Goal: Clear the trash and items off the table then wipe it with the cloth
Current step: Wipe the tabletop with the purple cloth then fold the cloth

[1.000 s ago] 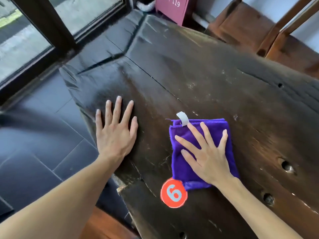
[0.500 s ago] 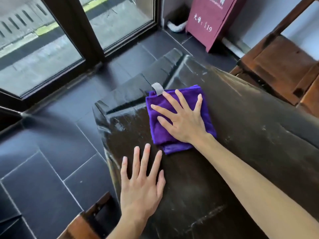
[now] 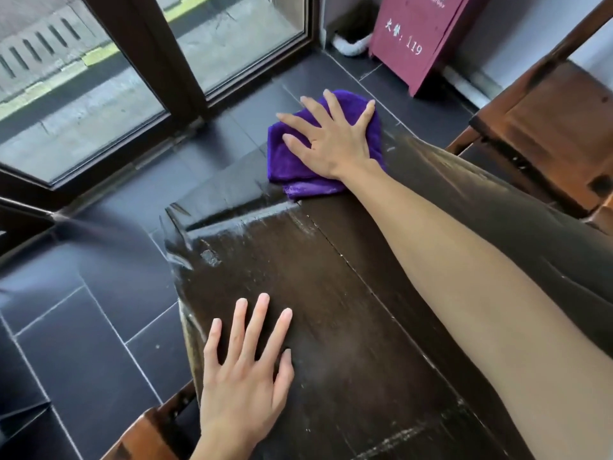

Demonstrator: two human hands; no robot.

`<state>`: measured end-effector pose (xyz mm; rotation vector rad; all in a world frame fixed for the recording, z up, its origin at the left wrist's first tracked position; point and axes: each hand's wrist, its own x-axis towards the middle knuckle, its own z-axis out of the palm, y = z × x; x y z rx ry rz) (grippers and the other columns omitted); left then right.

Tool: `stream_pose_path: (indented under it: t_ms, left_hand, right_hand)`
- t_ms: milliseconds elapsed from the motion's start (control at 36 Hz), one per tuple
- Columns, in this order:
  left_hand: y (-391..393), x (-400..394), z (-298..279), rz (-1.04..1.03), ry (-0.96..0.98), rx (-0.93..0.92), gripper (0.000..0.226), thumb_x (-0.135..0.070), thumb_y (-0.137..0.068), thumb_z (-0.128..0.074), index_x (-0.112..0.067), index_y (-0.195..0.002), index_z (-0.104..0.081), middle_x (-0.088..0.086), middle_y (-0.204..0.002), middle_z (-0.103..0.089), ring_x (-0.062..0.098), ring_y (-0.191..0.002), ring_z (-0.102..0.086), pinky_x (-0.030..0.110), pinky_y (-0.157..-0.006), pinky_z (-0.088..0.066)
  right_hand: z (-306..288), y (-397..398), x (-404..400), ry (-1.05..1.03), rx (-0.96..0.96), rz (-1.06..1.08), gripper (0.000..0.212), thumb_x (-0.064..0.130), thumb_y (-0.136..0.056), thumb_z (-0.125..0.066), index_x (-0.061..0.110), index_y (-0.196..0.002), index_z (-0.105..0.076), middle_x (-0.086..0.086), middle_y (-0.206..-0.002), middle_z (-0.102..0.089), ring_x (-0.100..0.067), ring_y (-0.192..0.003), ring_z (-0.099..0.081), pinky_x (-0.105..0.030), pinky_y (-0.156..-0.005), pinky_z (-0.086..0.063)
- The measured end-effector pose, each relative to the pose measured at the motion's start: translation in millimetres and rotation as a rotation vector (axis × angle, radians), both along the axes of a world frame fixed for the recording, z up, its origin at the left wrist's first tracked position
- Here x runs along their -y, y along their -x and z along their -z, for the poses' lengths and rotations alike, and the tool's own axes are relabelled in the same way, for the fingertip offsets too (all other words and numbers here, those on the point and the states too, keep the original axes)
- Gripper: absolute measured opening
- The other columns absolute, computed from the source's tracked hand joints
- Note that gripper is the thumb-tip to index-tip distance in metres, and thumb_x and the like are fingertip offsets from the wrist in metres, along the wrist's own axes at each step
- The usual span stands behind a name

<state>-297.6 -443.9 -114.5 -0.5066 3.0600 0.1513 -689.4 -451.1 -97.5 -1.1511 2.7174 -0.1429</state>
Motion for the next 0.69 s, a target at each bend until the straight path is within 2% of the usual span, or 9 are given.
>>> stream_pose_path:
  t_ms: [167, 333, 556, 694]
  left_hand:
    - [0.5, -0.8, -1.0, 0.001, -0.018, 0.019, 0.062, -0.047, -0.100, -0.036, -0.033, -0.160, -0.030, 0.001, -0.172, -0.020, 0.028, -0.159, -0.018, 0.058, -0.124, -0.019]
    - [3.2, -1.6, -7.2, 0.000, -0.027, 0.075, 0.061, -0.048, -0.101, -0.031, -0.031, -0.159, -0.034, 0.003, -0.171, -0.023, 0.028, -0.159, -0.017, 0.058, -0.123, -0.018]
    - [3.5, -2.9, -10.7, -0.010, -0.042, 0.093, 0.060, -0.048, -0.102, -0.028, -0.032, -0.159, -0.034, 0.003, -0.170, -0.022, 0.028, -0.159, -0.017, 0.057, -0.124, -0.014]
    - [3.5, -2.3, -7.3, -0.008, -0.045, 0.099, 0.059, -0.050, -0.104, -0.024, -0.034, -0.161, -0.030, 0.002, -0.171, -0.019, 0.027, -0.160, -0.012, 0.057, -0.125, -0.010]
  right_hand:
    - [1.7, -7.1, -49.5, 0.002, -0.008, 0.127, 0.054, 0.071, -0.097, -0.012, 0.064, -0.149, -0.019, 0.015, -0.170, -0.008, -0.024, -0.157, 0.003, -0.085, -0.103, 0.011]
    - [0.0, -32.7, -166.2, -0.041, -0.043, 0.300, 0.053, 0.070, -0.099, -0.014, 0.060, -0.151, -0.019, 0.013, -0.170, -0.010, -0.025, -0.157, -0.001, -0.085, -0.106, 0.002]
    - [-7.0, -91.4, -345.2, -0.118, -0.024, 0.658, 0.051, 0.067, -0.100, -0.015, 0.060, -0.150, -0.015, 0.013, -0.168, -0.010, -0.024, -0.157, -0.004, -0.084, -0.108, -0.004]
    - [-8.9, -120.7, -397.4, -0.120, -0.005, 0.892, 0.056, 0.073, -0.094, -0.008, 0.062, -0.149, -0.013, 0.014, -0.169, -0.007, -0.020, -0.157, 0.000, -0.083, -0.109, -0.001]
